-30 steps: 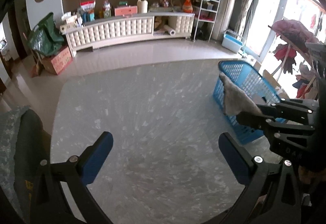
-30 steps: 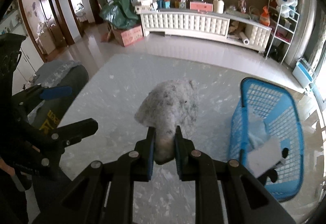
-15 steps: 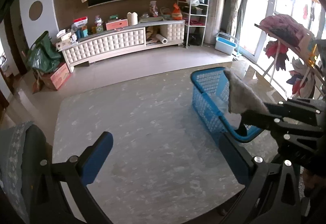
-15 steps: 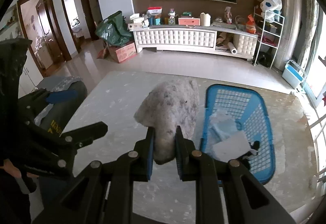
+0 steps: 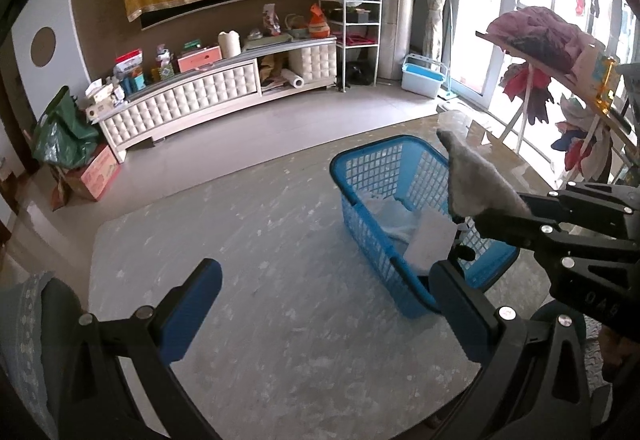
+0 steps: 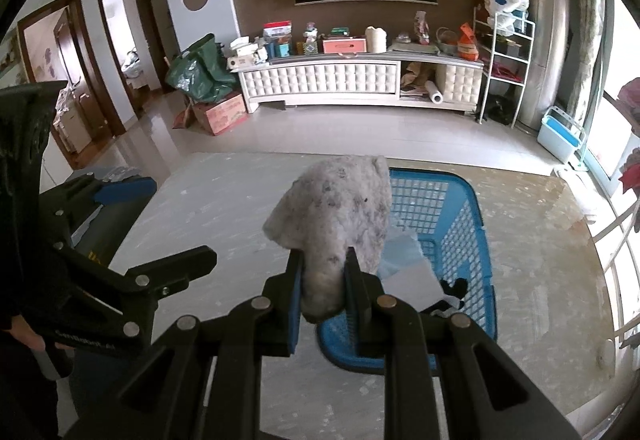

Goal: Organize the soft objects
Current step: 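Lift and carry the grey felt pad over the basket with the right gripper, then lower the grey pad into the basket and open the right gripper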

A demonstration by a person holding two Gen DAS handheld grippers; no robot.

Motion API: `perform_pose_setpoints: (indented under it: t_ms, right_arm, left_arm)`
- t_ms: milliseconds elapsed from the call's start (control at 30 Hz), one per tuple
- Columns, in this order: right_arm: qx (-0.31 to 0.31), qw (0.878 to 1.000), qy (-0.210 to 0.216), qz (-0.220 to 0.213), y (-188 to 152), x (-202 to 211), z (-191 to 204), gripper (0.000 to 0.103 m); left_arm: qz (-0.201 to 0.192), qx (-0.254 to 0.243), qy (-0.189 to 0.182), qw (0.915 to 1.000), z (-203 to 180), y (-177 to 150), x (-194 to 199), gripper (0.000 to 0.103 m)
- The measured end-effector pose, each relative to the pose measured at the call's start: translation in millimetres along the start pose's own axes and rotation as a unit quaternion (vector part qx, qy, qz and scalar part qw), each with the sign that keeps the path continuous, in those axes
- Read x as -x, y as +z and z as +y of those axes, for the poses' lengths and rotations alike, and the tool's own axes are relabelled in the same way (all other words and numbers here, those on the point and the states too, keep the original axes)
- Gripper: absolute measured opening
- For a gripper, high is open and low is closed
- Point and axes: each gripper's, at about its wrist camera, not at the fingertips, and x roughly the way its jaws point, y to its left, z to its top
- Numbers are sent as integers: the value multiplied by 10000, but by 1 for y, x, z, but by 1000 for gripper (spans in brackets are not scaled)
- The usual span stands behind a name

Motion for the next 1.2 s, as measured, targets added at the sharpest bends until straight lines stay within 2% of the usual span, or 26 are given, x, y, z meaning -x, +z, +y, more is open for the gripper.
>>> perform_pose_setpoints:
  t_ms: [200,433,733,900,1200]
  right_arm:
    - [-215,9996,-162,8,3,-6,-18,18]
    - [-351,9986,-290,253,-2,-26,-30,18]
    - [-632,9929,-471,891,-15,-69,-45,19]
    - [-630,9902,-431,1172,-21,-88,-42,20]
    - [-638,9862,-319,1497,-22,-100,-45,22]
  left_arm:
    - [-22,-98,-62,9999,-8,15,-19,103]
    - [123,-22,-177,9998,-5,20,-51,103]
    - [528,-107,-231,9983,-3,10,-97,103]
    - [696,-22,-262,9972,2,6,-119,103]
    - [939,56,-322,9950,6,-1,-146,103]
